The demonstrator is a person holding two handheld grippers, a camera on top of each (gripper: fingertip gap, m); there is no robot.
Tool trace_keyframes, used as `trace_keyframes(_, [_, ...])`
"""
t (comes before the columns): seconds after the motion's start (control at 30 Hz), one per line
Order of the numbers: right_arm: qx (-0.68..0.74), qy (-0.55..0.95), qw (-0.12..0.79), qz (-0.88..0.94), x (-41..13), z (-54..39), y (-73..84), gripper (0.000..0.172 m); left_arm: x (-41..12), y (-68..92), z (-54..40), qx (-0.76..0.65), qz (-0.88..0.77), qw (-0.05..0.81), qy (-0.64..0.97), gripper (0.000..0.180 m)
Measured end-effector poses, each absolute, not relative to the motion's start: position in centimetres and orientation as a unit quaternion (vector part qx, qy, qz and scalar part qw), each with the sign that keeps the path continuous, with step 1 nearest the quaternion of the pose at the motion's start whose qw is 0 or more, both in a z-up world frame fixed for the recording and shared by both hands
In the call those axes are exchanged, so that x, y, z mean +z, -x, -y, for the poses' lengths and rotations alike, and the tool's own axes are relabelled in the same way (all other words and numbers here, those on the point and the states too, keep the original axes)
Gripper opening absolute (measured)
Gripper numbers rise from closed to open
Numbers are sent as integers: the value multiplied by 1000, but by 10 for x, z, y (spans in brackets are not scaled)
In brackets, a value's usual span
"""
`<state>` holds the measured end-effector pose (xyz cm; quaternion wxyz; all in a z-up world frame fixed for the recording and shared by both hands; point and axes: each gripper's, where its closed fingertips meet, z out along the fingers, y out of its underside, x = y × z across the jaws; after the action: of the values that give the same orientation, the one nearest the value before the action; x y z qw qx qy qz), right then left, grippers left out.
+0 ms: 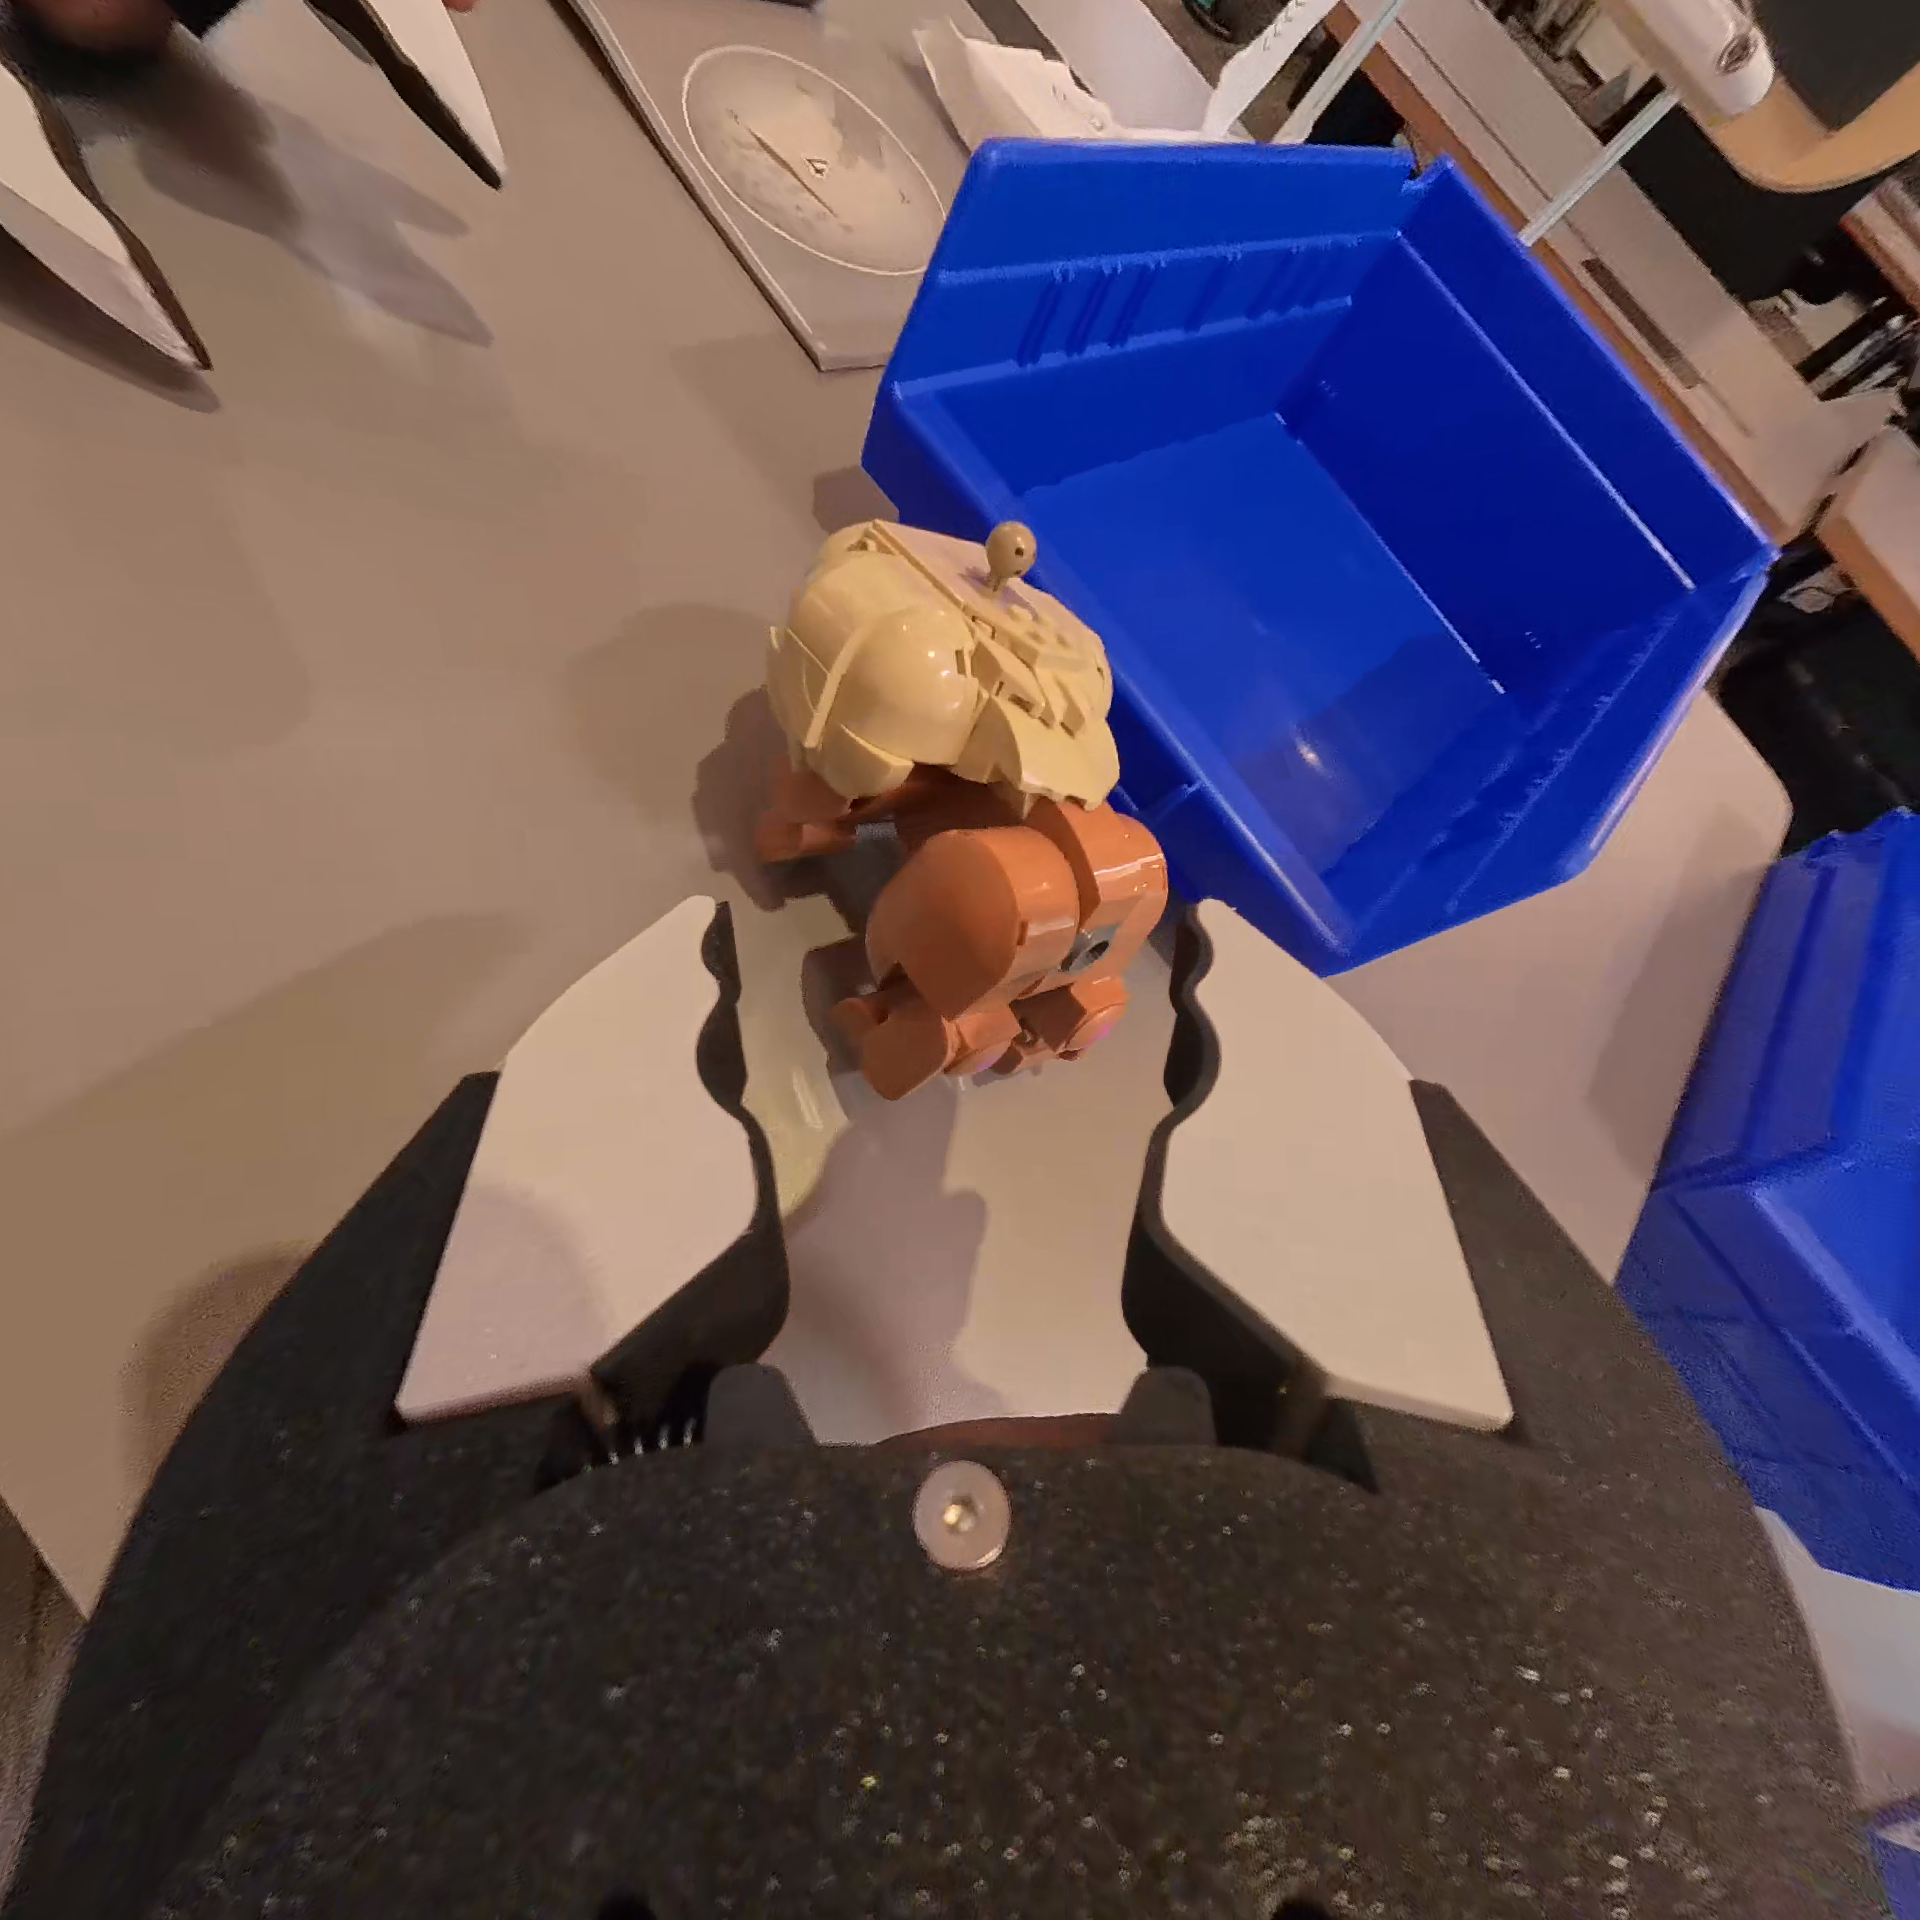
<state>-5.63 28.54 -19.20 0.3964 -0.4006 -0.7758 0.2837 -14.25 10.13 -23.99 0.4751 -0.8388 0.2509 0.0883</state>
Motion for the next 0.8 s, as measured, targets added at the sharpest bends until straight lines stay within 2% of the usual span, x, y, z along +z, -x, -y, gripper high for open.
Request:
trace_keyframes(0.2, [248, 407, 407, 779, -194, -277, 65, 79, -229, 140, -109, 99, -239, 506, 823, 83])
trace_keyframes(0.33, [222, 399, 420, 784, -199, -261, 58, 76, -193, 140, -125, 105, -229, 559, 790, 83])
trace_keyframes(0.47, [238, 392, 419, 784, -204, -236, 51, 75, -155, 134, -157, 92, -236, 570, 781, 83])
trace_keyframes(0.6, [274, 391, 411, 777, -209, -219, 42, 73, -136, 127, -205, 94, -281, 525, 798, 81])
trace_keyframes(0.8, [306, 420, 398, 756, -220, -215, 22, 71, -164, 110, -253, 48, -351, 380, 854, 86])
